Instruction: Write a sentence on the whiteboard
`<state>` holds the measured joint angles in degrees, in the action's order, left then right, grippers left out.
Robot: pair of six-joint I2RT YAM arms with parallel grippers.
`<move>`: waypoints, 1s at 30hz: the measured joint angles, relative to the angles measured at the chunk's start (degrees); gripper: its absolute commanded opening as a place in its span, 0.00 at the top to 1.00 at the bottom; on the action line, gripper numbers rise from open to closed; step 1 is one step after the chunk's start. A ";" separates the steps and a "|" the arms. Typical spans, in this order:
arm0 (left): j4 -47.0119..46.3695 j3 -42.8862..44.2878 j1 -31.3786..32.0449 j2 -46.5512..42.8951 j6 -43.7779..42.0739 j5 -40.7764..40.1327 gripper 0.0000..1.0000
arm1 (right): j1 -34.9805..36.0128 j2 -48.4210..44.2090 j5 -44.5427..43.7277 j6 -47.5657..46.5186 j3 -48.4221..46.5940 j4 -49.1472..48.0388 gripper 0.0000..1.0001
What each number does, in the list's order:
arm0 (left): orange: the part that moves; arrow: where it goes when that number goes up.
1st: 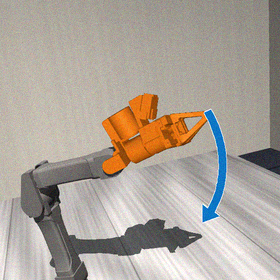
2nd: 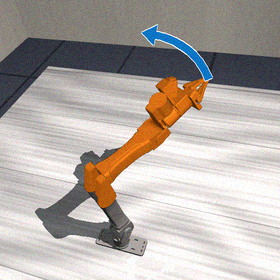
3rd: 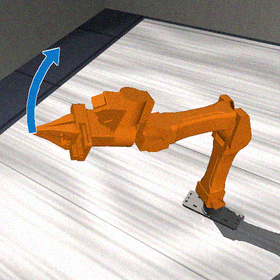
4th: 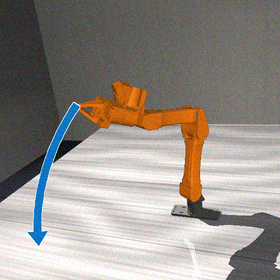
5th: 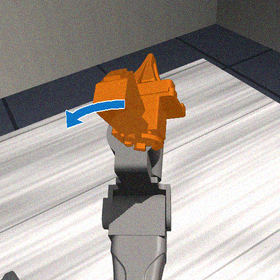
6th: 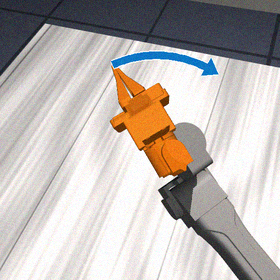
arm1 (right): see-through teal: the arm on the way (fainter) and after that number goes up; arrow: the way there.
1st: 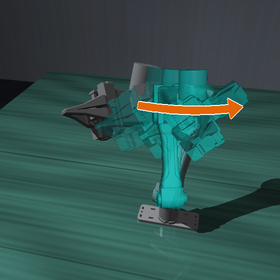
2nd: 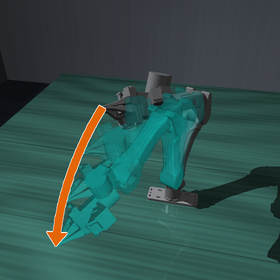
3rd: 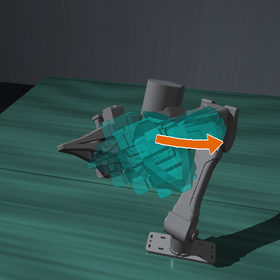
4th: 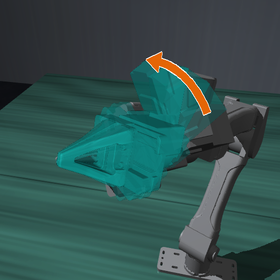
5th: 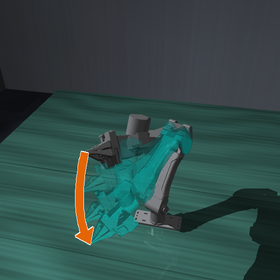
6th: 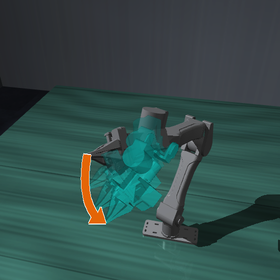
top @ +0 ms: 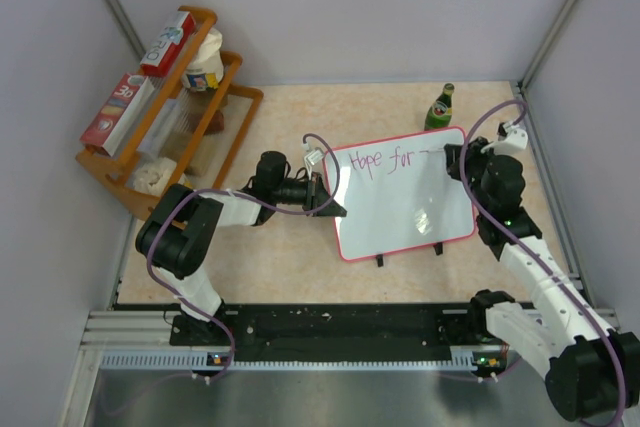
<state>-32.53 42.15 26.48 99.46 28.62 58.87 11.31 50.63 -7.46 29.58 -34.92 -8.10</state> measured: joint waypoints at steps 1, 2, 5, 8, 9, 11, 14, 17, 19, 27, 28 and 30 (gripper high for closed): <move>0.00 0.00 0.00 0.00 0.00 -0.02 1.00 | 0.00 0.00 -0.04 0.00 0.00 0.02 1.00; 0.00 0.00 0.00 0.00 0.00 -0.02 1.00 | -0.07 0.00 -0.02 0.00 0.00 0.02 1.00; -0.02 0.00 0.00 0.00 -0.02 0.00 1.00 | -0.20 -0.22 0.02 0.00 0.00 0.15 1.00; -0.09 0.02 0.02 0.00 -0.09 0.11 1.00 | -0.24 -0.87 0.02 -0.02 0.00 0.76 1.00; -0.09 0.07 0.04 0.00 -0.09 0.15 1.00 | -0.24 -1.03 0.09 -0.02 0.00 0.94 1.00; -0.11 0.09 0.07 0.00 -0.13 0.17 1.00 | -0.26 -1.18 0.42 -0.02 -0.02 1.18 1.00; -0.09 0.09 0.07 0.00 -0.13 0.17 1.00 | -0.26 -1.18 1.14 0.00 -0.11 1.55 1.00; -0.11 0.09 0.07 0.00 -0.13 0.20 1.00 | -0.28 -1.16 1.60 0.00 -0.44 2.05 1.00; -0.13 0.09 0.09 0.00 -0.15 0.22 1.00 | -0.31 -1.09 1.79 0.02 -0.98 2.12 1.00; -0.20 0.09 0.11 0.00 -0.20 0.22 1.00 | -0.31 -1.01 2.23 0.04 -2.40 1.64 1.00; -0.20 0.09 0.11 0.00 -0.20 0.22 1.00 | -0.31 -0.85 2.23 0.04 -2.40 1.64 1.00; -0.20 0.09 0.11 0.00 -0.22 0.22 1.00 | -0.33 -0.22 2.27 0.07 -2.40 1.25 1.00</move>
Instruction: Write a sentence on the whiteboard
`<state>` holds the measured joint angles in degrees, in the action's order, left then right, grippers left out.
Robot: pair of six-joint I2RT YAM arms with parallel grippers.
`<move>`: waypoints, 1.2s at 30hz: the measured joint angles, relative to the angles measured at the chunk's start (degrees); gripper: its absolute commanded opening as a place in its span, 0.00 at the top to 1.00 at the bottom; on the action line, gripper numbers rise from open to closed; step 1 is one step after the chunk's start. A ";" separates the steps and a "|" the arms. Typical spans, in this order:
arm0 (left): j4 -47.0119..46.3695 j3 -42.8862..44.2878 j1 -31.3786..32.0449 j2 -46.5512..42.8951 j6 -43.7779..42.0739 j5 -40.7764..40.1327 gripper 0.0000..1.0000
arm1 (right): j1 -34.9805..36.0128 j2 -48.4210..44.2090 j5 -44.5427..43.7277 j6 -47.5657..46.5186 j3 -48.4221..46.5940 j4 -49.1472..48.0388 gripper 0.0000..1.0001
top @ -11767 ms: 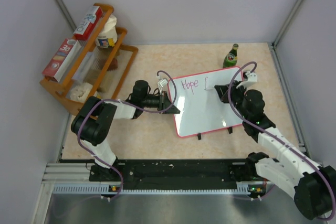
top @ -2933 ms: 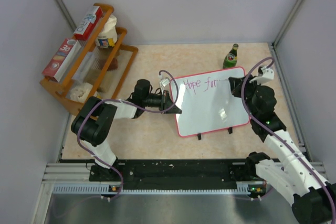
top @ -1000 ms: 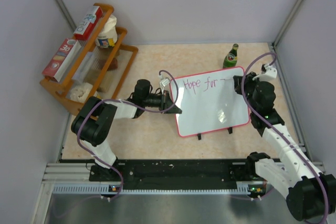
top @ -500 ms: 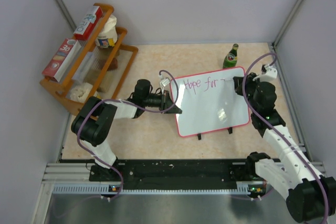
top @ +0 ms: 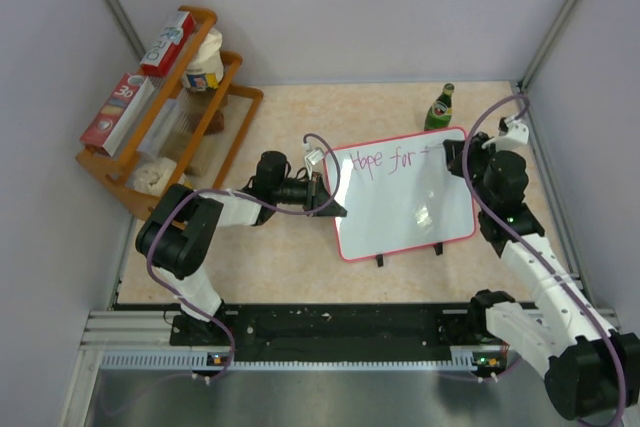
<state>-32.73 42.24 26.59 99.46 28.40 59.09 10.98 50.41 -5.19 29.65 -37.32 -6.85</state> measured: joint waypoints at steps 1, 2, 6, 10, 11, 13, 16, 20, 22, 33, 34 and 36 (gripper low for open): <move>-0.02 0.00 0.00 0.00 -0.02 0.00 1.00 | 0.00 0.46 0.09 0.02 0.00 -0.22 1.00; -0.02 0.00 0.00 0.00 -0.02 0.00 1.00 | 0.00 0.92 0.13 0.07 0.00 -0.46 1.00; 0.17 0.00 0.02 0.00 0.17 -0.24 1.00 | 0.00 2.51 0.20 0.42 0.00 -1.49 1.00; 0.20 0.00 0.02 0.00 0.17 -0.31 1.00 | -0.02 2.86 0.31 0.59 -0.02 -2.25 1.00; 0.20 0.00 0.02 0.00 0.17 -0.28 1.00 | -0.02 2.86 0.33 0.61 -0.02 -2.32 1.00; 0.20 0.00 0.02 0.00 0.17 -0.28 1.00 | -0.02 2.86 0.31 0.59 0.00 -2.34 1.00; 0.20 0.00 0.02 0.00 0.17 -0.28 1.00 | -0.02 2.78 0.31 0.61 0.13 -2.38 1.00; 0.15 0.00 0.04 0.00 0.15 -0.26 1.00 | -0.02 1.95 0.33 0.66 1.03 -2.64 1.00; 0.22 0.00 0.04 0.00 0.17 -0.31 1.00 | -0.02 1.36 0.33 0.94 1.90 -2.73 1.00; 0.28 0.00 0.04 0.00 0.22 -0.44 1.00 | -0.02 -1.09 0.35 1.05 4.94 -3.41 1.00; 0.31 0.00 0.04 0.00 0.22 -0.46 1.00 | -0.02 -1.46 0.35 1.05 5.33 -3.41 1.00; 0.33 0.00 0.04 0.00 0.24 -0.46 1.00 | -0.02 -2.10 0.37 1.05 5.97 -3.43 1.00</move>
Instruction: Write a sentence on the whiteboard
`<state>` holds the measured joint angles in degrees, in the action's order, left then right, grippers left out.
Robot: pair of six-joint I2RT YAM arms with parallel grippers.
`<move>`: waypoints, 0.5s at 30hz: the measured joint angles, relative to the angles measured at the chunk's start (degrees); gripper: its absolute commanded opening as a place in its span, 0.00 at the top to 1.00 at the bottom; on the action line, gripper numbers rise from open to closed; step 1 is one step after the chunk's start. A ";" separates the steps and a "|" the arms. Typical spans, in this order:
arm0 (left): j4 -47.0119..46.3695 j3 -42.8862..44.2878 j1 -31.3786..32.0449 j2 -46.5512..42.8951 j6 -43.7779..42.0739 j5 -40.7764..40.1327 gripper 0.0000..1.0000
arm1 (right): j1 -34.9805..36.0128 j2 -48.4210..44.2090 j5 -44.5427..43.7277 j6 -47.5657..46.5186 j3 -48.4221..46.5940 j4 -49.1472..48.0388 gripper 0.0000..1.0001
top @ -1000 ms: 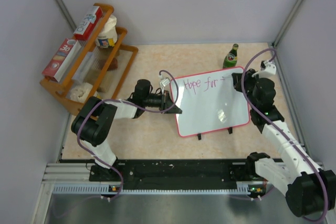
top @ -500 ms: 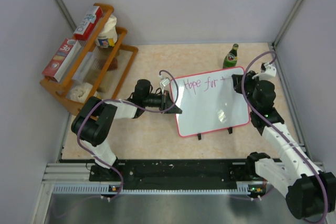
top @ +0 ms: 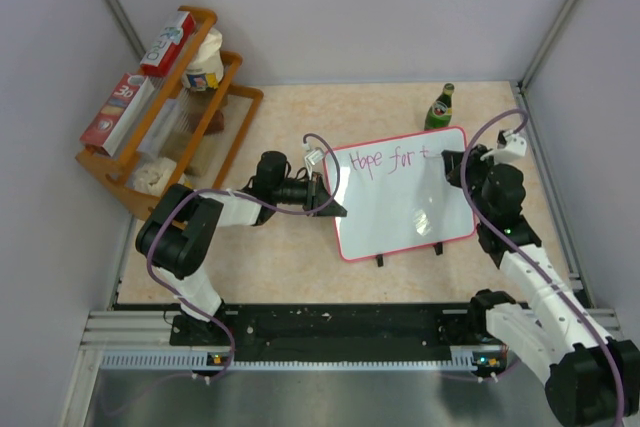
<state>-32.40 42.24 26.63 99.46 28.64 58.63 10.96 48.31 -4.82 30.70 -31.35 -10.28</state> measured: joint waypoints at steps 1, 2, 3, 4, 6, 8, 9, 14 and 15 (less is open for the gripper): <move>0.00 0.00 0.00 0.00 0.00 0.00 1.00 | 0.00 -0.28 0.00 0.00 0.31 -0.02 1.00; 0.00 0.00 0.00 0.00 0.00 -0.02 1.00 | 0.00 -0.52 0.00 0.00 0.57 -0.07 1.00; 0.02 0.00 0.00 0.00 0.00 -0.02 1.00 | 0.00 -0.79 0.02 0.00 0.74 0.13 1.00; 0.02 0.00 0.00 0.00 -0.02 0.00 1.00 | 0.00 -1.01 0.00 0.00 0.96 0.04 1.00; 0.00 0.00 0.00 0.00 -0.02 0.00 1.00 | 0.00 -1.36 0.00 0.00 1.20 0.28 1.00; 0.02 0.00 0.00 0.00 0.00 -0.02 1.00 | 0.00 -1.55 0.00 0.00 1.38 0.42 1.00; 0.00 0.00 0.00 0.00 -0.02 0.00 1.00 | 0.00 -1.57 -0.02 -0.02 1.38 0.39 1.00; 0.00 0.00 0.00 0.00 -0.04 0.00 1.00 | 0.00 -1.73 -0.04 -0.09 1.38 0.61 1.00; 0.00 0.00 0.00 0.00 -0.04 0.00 1.00 | 0.00 -1.73 -0.07 -0.09 1.38 0.68 1.00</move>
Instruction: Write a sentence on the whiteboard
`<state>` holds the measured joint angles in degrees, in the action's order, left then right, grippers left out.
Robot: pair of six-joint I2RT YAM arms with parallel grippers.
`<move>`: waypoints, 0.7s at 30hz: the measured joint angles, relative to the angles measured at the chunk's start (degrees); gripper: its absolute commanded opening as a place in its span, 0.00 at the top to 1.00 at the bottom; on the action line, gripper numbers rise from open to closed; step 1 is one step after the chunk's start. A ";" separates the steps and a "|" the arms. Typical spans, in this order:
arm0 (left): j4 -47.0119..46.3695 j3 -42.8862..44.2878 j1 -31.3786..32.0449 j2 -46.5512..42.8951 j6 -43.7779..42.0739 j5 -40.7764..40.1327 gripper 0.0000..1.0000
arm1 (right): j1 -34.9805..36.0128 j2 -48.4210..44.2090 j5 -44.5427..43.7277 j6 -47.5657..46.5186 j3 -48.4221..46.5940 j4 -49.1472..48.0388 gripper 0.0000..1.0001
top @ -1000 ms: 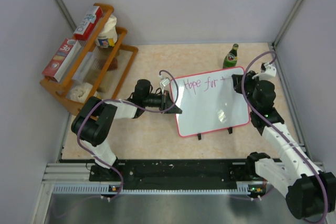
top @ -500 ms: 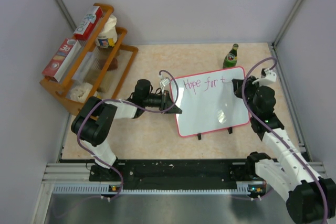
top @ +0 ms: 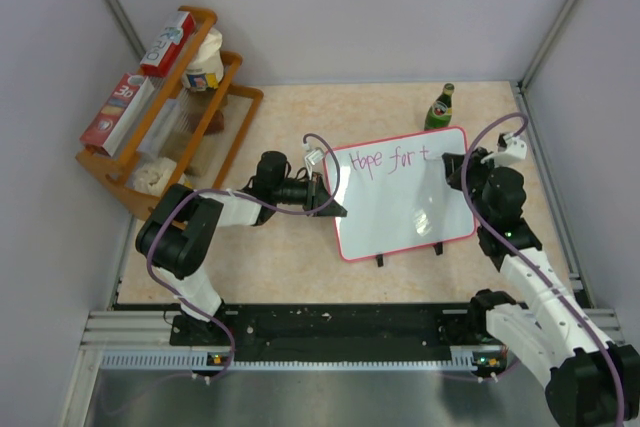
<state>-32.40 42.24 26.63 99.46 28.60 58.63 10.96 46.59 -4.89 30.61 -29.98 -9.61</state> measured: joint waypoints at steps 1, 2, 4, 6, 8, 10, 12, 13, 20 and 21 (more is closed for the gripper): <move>0.00 0.00 0.00 0.00 0.00 0.00 1.00 | 0.00 -0.04 -0.02 -0.02 0.00 0.07 1.00; 0.00 0.00 0.00 0.00 0.00 0.00 1.00 | 0.00 -0.13 -0.02 -0.04 0.00 0.20 1.00; 0.00 0.00 0.00 0.00 0.00 0.00 1.00 | 0.00 -0.31 -0.09 -0.15 0.00 0.48 1.00; 0.00 0.00 0.00 0.00 0.00 0.00 1.00 | 0.00 -0.46 -0.24 -0.24 0.00 0.79 1.00; 0.00 0.00 0.00 0.00 0.00 0.00 1.00 | 0.00 -0.48 -0.42 -0.39 0.00 0.98 1.00; 0.02 0.00 0.00 0.00 0.00 0.00 1.00 | 0.00 -0.48 -0.48 -0.44 0.00 1.05 1.00; 0.04 0.02 0.00 0.00 0.00 0.00 1.00 | 0.00 -0.48 -0.57 -0.46 0.00 1.07 1.00; 0.04 0.02 0.00 0.00 0.00 -0.02 1.00 | 0.00 -0.48 -0.63 -0.48 0.00 1.07 1.00; 0.07 0.02 0.00 0.00 0.00 -0.02 1.00 | 0.00 -0.48 -0.96 -0.66 -0.15 1.29 1.00; 0.09 0.02 0.00 0.00 0.00 -0.02 1.00 | 0.00 -0.48 -1.07 -0.70 -0.22 1.42 1.00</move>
<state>-32.32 42.26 26.63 99.46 28.60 58.61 10.96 46.11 -5.96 29.91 -30.20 -8.19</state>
